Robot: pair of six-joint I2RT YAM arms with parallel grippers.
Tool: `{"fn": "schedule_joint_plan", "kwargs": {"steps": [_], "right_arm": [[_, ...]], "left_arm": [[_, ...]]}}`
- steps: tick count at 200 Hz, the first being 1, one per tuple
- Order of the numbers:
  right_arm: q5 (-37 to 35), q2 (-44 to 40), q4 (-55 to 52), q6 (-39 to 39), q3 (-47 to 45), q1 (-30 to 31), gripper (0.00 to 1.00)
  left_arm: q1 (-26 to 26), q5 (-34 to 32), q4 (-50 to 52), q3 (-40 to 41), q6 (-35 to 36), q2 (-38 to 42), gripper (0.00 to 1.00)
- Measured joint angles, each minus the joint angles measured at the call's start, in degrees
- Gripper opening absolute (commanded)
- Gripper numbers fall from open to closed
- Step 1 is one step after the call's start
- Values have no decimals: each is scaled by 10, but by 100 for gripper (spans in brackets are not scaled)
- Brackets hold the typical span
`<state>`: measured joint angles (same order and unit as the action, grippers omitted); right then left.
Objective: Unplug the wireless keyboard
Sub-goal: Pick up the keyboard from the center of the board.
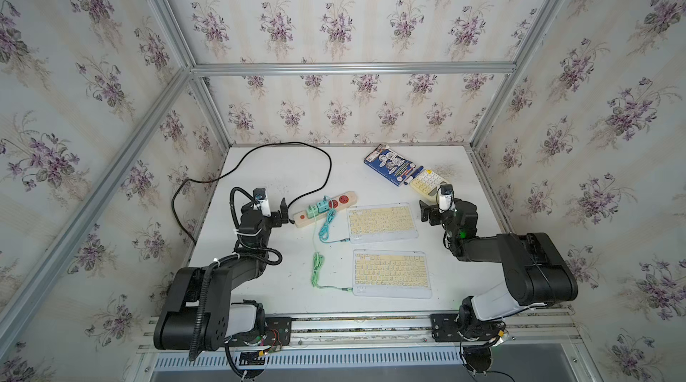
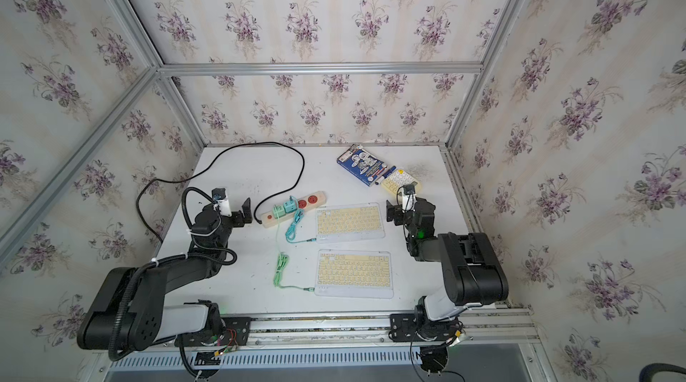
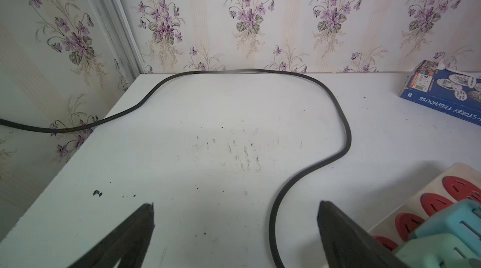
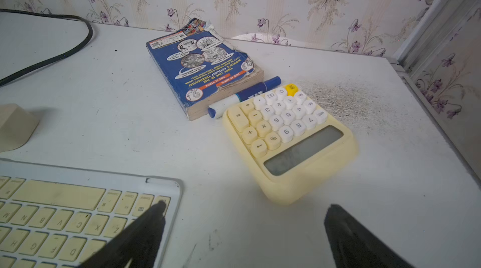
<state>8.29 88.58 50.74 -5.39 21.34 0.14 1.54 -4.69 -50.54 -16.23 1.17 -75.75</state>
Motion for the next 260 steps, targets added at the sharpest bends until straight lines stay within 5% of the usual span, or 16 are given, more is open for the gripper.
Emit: {"fn": "schedule_joint_plan", "kwargs": {"steps": [224,260], "right_arm": [[-19,-19,1,11,-5,-1,100],[-56,-132,-78,29,7,0,100]], "left_arm": [[0,0,0,-1,0,0,100],[16,-24,137,-81,-13,120,100]]}}
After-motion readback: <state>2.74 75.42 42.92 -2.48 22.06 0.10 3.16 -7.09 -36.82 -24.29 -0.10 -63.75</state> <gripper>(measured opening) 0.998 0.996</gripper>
